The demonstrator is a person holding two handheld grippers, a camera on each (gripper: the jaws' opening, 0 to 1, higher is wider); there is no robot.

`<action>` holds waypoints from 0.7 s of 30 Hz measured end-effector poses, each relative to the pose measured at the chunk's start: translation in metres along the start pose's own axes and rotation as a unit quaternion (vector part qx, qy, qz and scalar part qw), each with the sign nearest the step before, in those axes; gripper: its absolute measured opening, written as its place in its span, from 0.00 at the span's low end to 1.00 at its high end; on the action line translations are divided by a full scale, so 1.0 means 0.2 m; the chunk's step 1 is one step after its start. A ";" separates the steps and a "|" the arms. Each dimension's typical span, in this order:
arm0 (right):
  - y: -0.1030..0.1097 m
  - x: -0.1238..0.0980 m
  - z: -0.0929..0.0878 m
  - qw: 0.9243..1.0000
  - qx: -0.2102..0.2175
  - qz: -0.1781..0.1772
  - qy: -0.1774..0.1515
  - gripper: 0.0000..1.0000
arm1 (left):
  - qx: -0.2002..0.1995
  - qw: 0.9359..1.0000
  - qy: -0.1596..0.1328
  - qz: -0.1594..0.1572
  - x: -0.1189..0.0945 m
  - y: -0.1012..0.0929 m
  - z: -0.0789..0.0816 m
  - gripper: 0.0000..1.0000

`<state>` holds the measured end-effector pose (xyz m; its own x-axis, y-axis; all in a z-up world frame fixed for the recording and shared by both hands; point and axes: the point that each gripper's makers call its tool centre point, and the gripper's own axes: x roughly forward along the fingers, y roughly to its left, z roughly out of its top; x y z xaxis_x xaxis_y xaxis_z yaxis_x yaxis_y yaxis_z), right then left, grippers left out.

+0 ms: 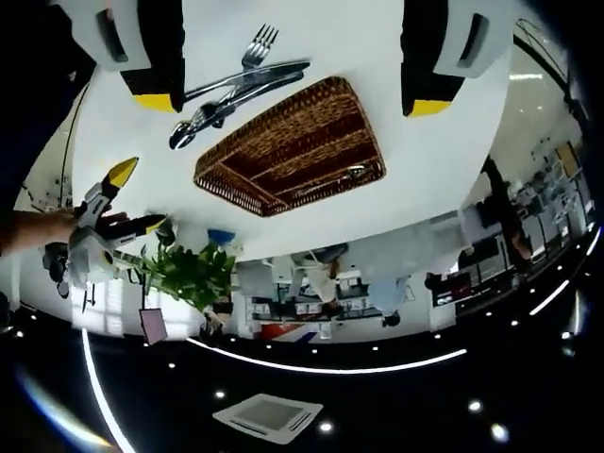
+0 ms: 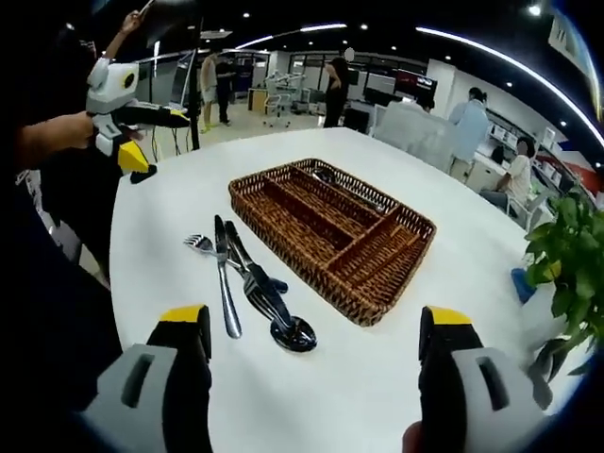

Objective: Arrange the knives, forks, and spoons in their matching storage slots by inserting each utensil handle-first until every utensil is classified and aligned in the correct compartment

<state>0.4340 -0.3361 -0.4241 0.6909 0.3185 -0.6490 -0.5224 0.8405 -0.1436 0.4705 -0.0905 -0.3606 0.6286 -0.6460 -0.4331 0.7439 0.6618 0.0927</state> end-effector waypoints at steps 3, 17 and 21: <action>0.01 0.05 -0.05 1.000 0.001 0.015 0.013 0.87 | 0.001 1.000 -0.007 -0.006 -0.03 -0.06 -0.01 1.00; 0.08 0.22 -0.16 0.983 -0.148 0.097 0.047 0.56 | -0.009 1.000 0.007 0.009 -0.14 -0.13 -0.13 1.00; 0.11 0.25 -0.16 0.960 -0.250 0.118 0.052 0.46 | -0.012 1.000 0.015 0.012 -0.16 -0.14 -0.15 1.00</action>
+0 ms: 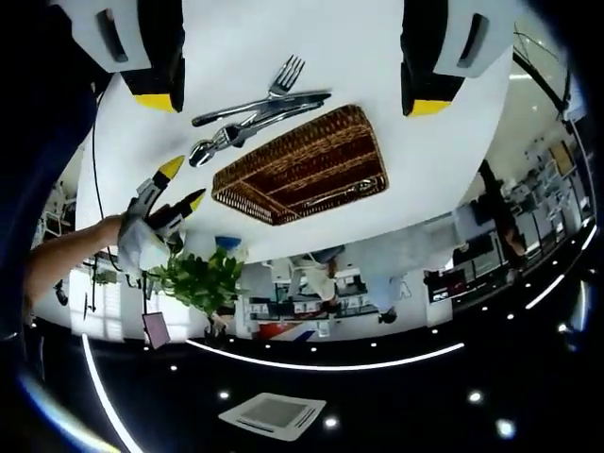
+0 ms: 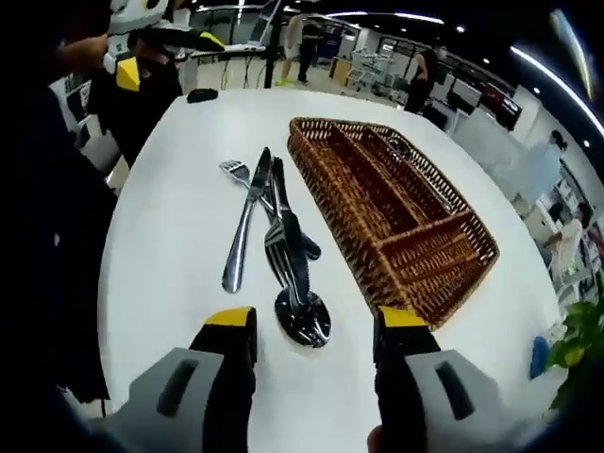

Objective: Arrange the knives, forks, and spoons in their matching storage slots by inserting each utensil handle-first until every utensil is classified and aligned in the correct compartment

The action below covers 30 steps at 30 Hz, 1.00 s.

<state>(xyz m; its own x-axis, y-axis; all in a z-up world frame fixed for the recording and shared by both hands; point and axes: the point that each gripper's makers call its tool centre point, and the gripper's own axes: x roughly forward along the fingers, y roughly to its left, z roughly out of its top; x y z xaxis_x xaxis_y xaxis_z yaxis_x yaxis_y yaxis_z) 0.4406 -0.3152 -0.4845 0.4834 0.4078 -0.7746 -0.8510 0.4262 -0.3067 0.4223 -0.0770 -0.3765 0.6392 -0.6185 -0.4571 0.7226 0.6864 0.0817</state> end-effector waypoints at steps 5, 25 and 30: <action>0.04 0.04 -0.03 0.994 -0.103 0.026 0.023 0.42 | 0.012 1.000 0.012 -0.004 0.00 -0.03 -0.03 1.00; 0.11 0.15 -0.15 0.971 -0.213 0.072 0.079 0.15 | -0.006 1.000 0.021 -0.019 0.00 -0.05 -0.04 1.00; 0.10 0.16 -0.16 0.971 -0.217 0.067 0.076 0.11 | -0.009 0.999 0.022 -0.027 0.00 -0.07 -0.06 0.99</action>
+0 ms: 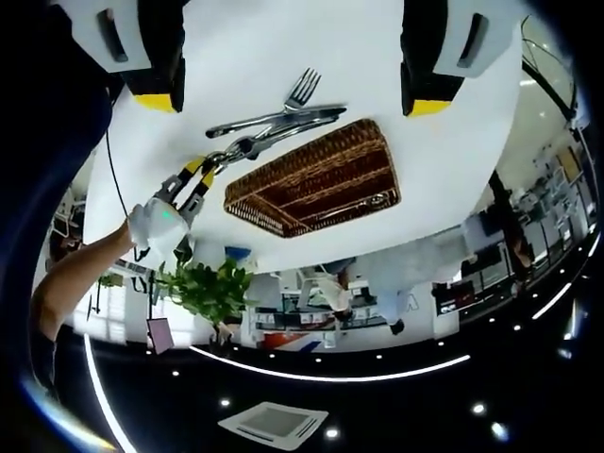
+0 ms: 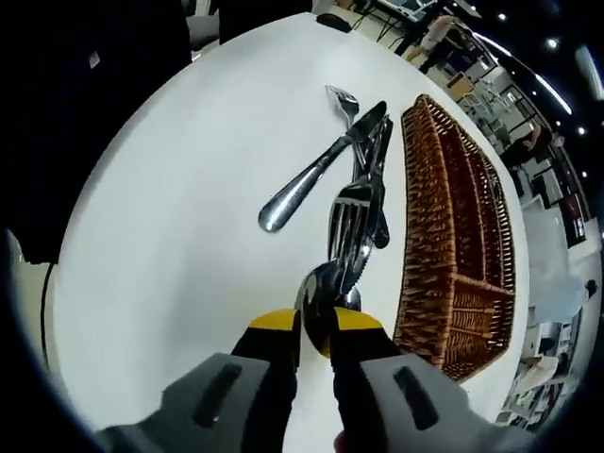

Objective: Arrange the knives, forks, and spoons in their matching storage slots by inserting each utensil handle-first until every utensil is classified and aligned in the correct compartment

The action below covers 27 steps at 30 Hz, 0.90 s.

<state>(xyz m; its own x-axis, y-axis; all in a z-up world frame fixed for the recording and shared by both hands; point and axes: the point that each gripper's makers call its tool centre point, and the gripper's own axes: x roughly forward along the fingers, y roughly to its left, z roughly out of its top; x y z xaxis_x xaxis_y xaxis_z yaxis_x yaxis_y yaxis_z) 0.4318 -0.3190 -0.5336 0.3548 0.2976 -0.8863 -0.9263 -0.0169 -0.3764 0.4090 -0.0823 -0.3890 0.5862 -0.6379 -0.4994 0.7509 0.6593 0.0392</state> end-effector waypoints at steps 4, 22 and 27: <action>0.00 0.01 0.02 1.000 -0.006 0.002 -0.003 0.07 | -0.007 1.000 0.011 -0.010 0.02 -0.03 -0.05 0.97; 0.07 -0.14 0.11 1.000 0.016 0.014 -0.021 0.00 | 0.032 0.997 0.027 -0.066 0.11 -0.10 -0.04 0.95; 0.09 -0.19 0.16 0.993 0.079 0.062 -0.056 0.00 | 0.038 0.996 0.031 -0.075 0.12 -0.12 -0.05 0.95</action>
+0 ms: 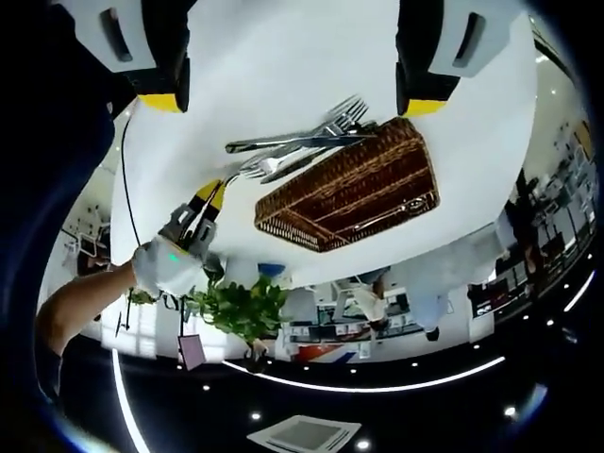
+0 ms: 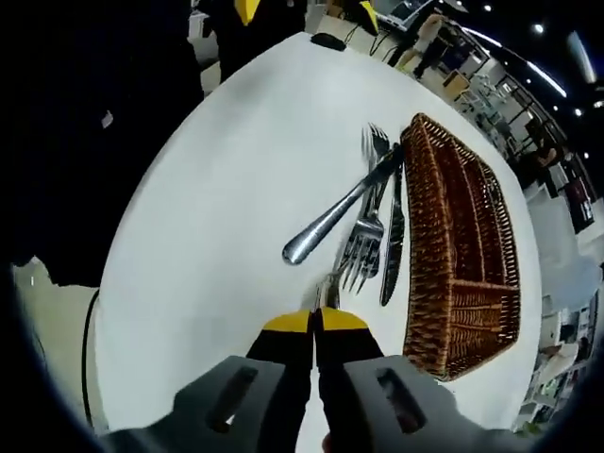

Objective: Arrange the knives, forks, and spoons in their matching storage slots by inserting each utensil handle-first until every utensil is classified and aligned in the correct compartment

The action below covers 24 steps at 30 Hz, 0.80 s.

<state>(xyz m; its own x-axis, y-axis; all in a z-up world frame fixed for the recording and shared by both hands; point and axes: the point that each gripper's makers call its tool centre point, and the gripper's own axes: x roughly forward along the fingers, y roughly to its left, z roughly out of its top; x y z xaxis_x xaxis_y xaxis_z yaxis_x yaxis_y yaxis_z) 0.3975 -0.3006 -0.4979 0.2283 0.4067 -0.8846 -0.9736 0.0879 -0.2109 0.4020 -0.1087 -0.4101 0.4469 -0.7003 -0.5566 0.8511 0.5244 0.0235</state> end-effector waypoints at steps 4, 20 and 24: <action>0.00 -0.04 0.02 1.000 0.016 0.021 -0.007 0.00 | 0.002 1.000 -0.001 -0.006 0.01 -0.02 0.00 0.94; -0.03 -0.27 0.01 0.995 -0.069 0.041 0.057 0.00 | 0.013 1.000 0.007 -0.025 0.04 -0.08 -0.02 0.92; -0.06 -0.33 0.03 0.994 -0.079 0.034 0.060 0.00 | 0.014 1.000 0.003 -0.028 0.06 -0.08 -0.01 0.92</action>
<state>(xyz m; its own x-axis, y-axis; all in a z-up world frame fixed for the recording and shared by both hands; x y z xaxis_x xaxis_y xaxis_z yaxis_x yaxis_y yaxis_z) 0.3946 -0.3222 -0.4349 0.1705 0.2944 -0.9403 -0.9754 -0.0846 -0.2034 0.3928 -0.1246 -0.4179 0.3966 -0.7248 -0.5633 0.8823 0.4705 0.0158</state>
